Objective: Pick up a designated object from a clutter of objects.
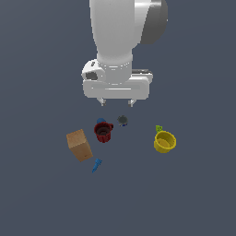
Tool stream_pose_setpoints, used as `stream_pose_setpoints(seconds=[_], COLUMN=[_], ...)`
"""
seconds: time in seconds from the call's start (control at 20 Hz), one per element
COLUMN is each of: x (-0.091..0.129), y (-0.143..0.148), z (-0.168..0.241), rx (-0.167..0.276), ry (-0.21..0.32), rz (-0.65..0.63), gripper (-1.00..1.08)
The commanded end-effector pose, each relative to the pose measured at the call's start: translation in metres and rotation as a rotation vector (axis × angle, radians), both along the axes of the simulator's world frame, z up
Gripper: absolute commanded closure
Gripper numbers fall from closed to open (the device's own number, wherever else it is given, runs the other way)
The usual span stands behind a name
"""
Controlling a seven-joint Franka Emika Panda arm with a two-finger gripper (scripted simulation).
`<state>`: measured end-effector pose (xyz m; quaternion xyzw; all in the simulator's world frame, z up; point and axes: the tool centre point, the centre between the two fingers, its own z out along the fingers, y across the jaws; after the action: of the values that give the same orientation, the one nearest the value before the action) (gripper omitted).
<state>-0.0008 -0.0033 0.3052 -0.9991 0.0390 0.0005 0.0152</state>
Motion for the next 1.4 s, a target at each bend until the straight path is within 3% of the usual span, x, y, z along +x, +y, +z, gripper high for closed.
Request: stream_pose_setpoints(seconds=[0.0,0.3,0.6,1.0,1.35], x=[0.002,0.005,-0.002,-0.036,-0.066], y=[0.010,0.047,0.106,0.188,0.232], z=[-0.010,-0.049,-0.108,-0.187,-0.227], rx=[-0.006,-0.028,-0.048,-0.050,-0.038], ry=[0.002,0.003,0.000,-0.005,-0.003], rz=[0.000,-0.001,0.003,0.018,0.027], gripper=[-0.92,-0.92,-0.92,-0.92,-0.92])
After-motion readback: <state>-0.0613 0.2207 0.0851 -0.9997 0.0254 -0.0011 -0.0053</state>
